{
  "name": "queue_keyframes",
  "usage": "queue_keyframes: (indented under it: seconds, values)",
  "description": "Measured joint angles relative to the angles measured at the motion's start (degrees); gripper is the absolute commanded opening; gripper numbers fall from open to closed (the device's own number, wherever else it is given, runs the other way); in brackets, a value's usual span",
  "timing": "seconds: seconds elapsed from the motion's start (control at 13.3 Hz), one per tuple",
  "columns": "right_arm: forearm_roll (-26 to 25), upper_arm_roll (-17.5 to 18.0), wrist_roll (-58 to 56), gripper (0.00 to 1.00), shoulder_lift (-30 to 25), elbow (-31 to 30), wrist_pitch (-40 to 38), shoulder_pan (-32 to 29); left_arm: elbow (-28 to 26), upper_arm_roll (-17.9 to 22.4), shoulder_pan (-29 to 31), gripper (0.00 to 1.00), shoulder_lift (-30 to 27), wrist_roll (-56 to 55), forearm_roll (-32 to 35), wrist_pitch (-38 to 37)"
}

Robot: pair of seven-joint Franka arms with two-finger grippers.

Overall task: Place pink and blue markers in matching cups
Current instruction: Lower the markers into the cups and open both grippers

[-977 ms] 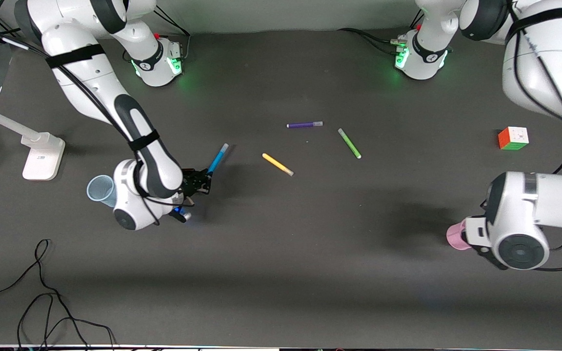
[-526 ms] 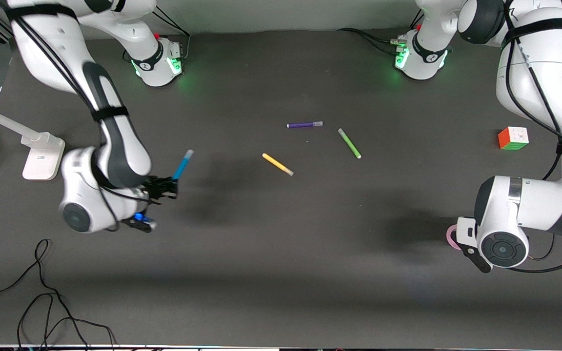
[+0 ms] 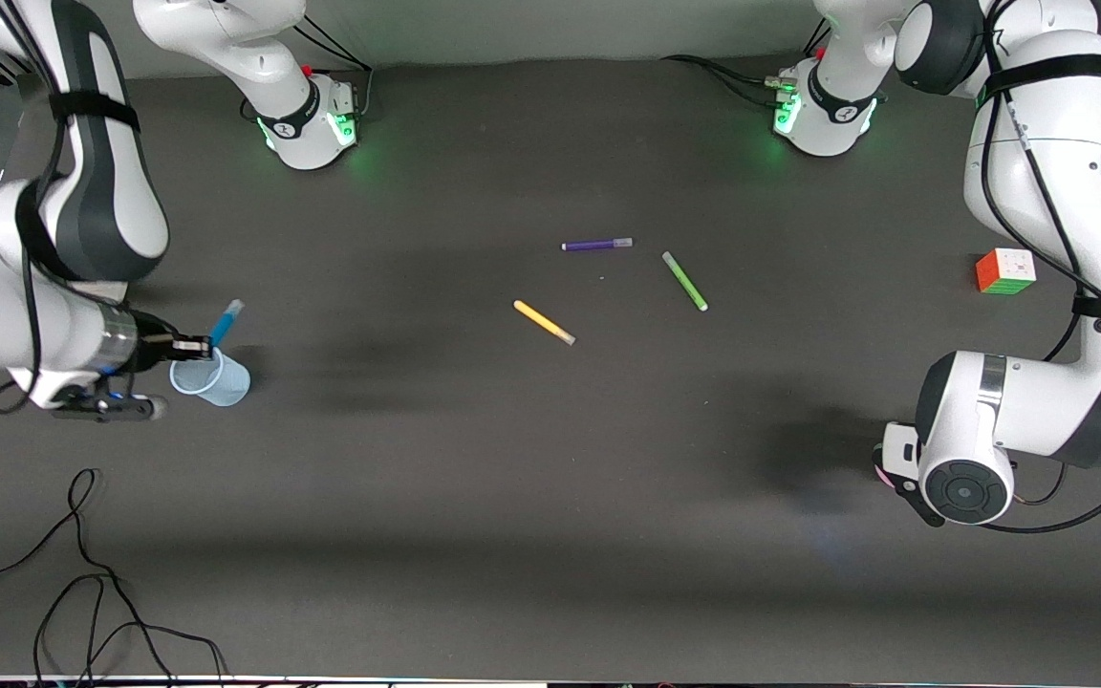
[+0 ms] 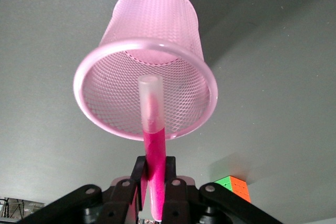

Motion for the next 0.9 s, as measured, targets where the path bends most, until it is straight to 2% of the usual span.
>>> queue_keyframes:
  seconds: [0.08, 0.38, 0.53, 0.75, 0.9]
  values:
    - [-1.4, -1.2, -3.5, 0.0, -2.5, -3.5, 4.7, 0.2, 0.0, 0.0, 0.0, 1.0, 0.2, -0.8, 0.0, 0.0]
    - [-1.4, -10.0, -21.7, 0.0, -8.4, -17.4, 27.7, -0.1, 0.2, -0.1, -0.1, 0.99, 0.6, -2.2, 0.0, 0.0]
    - [1.5, -10.9, -25.7, 0.0, -9.5, -22.3, 33.7, 0.0, 1.0, -0.2, -0.3, 0.99, 0.3, -2.3, 0.0, -0.1]
    - [7.1, -10.7, -27.3, 0.0, -9.7, -24.1, 35.5, 1.7, 2.9, -0.5, -0.3, 0.99, -1.0, -2.3, -0.4, -4.5]
    - [8.1, -10.6, -27.4, 0.0, -9.6, -25.8, 38.8, 3.3, 3.9, -0.6, -0.4, 0.99, -3.0, -2.5, -2.8, -8.2]
